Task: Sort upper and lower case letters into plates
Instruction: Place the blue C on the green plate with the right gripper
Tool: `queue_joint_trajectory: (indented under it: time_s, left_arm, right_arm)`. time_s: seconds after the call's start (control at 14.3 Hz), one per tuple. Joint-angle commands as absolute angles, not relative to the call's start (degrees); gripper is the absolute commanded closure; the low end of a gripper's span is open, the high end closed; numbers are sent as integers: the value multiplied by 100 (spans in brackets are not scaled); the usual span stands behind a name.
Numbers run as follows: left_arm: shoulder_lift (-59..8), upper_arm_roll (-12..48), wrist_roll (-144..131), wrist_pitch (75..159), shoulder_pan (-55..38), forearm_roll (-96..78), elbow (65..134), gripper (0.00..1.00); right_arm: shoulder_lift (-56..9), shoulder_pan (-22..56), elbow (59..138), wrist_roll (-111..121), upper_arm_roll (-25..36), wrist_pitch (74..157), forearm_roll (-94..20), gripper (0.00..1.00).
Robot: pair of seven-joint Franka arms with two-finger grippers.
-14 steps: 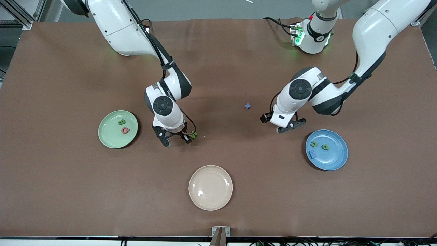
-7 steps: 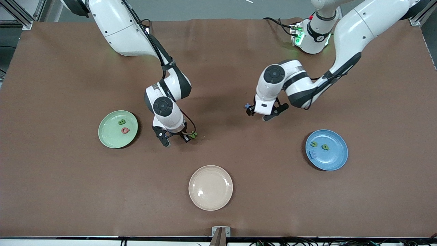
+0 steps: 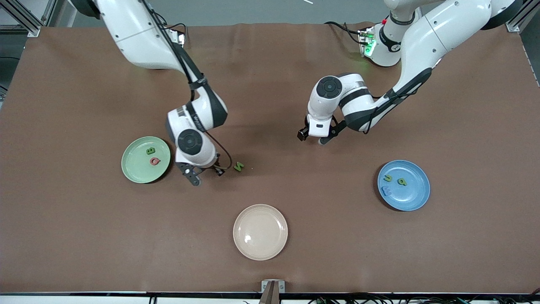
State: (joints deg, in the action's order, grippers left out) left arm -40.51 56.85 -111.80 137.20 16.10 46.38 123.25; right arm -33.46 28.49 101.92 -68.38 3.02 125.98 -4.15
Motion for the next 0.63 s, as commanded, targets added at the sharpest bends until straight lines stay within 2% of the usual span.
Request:
queue_joint_trajectory:
  time_s: [0.0, 0.28, 0.56]
  left_arm:
    - [-4025, 5538, -11618, 13843, 1407, 4974, 12393, 22]
    - [-4025, 5230, -11891, 13913, 985, 5027, 12375, 26]
    - [-4078, 5081, -12190, 14027, 765, 5220, 12384, 33]
  right_arm:
    - [-2568, 2331, 10677, -5821, 263, 12164, -326, 99]
    - [-2198, 1698, 11187, -4679, 264, 12304, -70, 99]
    - [-2110, 1048, 12048, -3458, 264, 13322, -70, 99]
